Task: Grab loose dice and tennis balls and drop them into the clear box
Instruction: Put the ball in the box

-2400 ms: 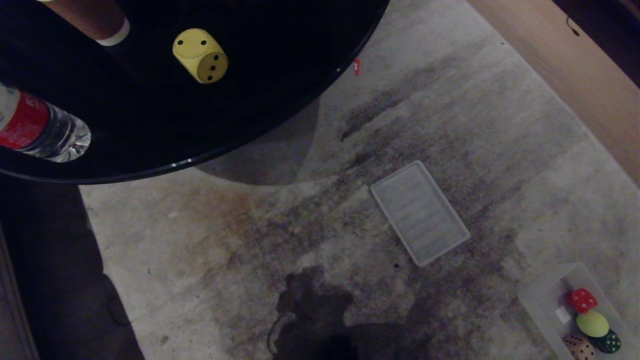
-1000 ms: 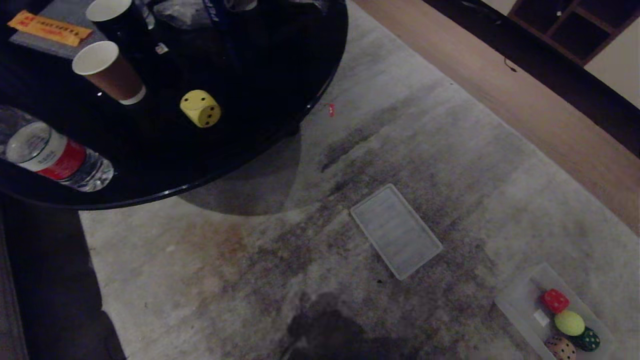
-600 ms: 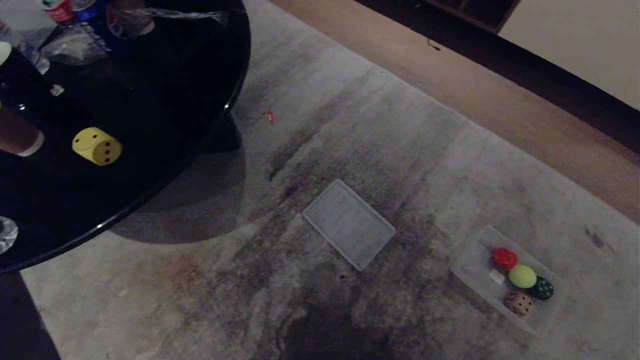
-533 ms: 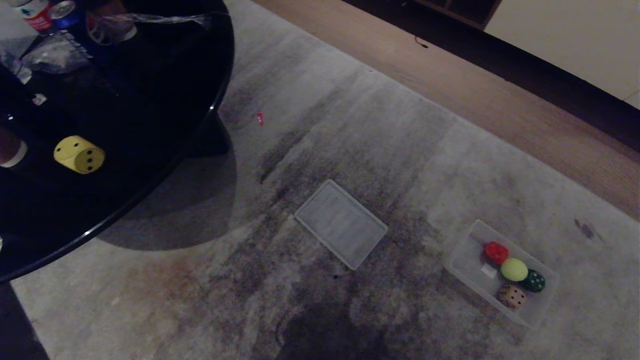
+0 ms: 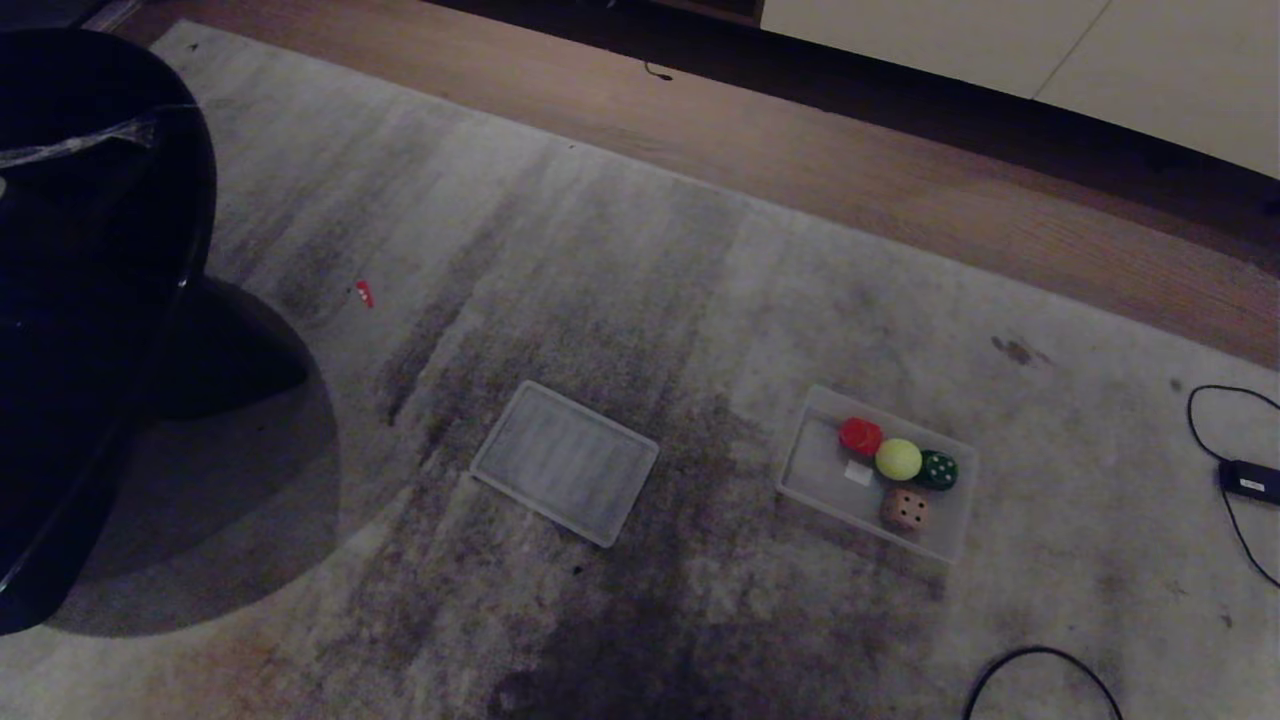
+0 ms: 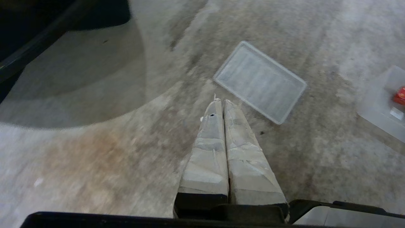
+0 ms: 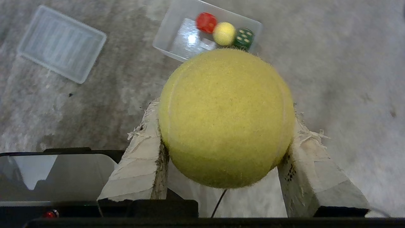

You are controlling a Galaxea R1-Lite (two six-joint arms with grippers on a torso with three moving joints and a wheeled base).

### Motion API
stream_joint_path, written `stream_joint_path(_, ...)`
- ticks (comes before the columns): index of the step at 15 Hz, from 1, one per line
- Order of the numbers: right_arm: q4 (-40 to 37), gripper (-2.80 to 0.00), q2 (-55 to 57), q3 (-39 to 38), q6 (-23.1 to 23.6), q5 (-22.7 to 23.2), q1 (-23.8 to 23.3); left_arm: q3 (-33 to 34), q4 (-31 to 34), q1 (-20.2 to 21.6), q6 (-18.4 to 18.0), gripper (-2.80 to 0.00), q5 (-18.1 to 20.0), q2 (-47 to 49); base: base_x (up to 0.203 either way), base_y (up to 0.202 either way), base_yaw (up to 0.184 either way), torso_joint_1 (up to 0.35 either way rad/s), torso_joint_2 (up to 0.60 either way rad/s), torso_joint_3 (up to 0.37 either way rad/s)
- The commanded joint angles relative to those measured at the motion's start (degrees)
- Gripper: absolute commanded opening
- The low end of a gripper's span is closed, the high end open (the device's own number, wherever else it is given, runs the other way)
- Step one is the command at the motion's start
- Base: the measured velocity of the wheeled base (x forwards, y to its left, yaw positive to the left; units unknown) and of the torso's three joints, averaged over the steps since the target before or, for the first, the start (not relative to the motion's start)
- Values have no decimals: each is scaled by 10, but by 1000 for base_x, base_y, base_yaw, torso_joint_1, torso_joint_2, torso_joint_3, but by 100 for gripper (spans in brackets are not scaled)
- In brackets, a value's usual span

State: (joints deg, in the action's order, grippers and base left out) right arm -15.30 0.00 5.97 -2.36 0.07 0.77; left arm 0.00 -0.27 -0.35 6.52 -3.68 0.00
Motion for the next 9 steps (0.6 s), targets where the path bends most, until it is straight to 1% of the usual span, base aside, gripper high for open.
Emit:
stream_joint_path(1,-1,-280,1,0,0,0,0,1,0,0,1,-280,-1,1,2,2,-80,2,3,8)
stream_joint_path(4,-1,-280,1,0,0,0,0,1,-1,0,1,-280,-1,1,0,0,0,1,2,-33)
stream_joint_path(9,-1,-280,1,0,0,0,0,1,0,0,0,-280,0,1,0,0,0,2,5,-185)
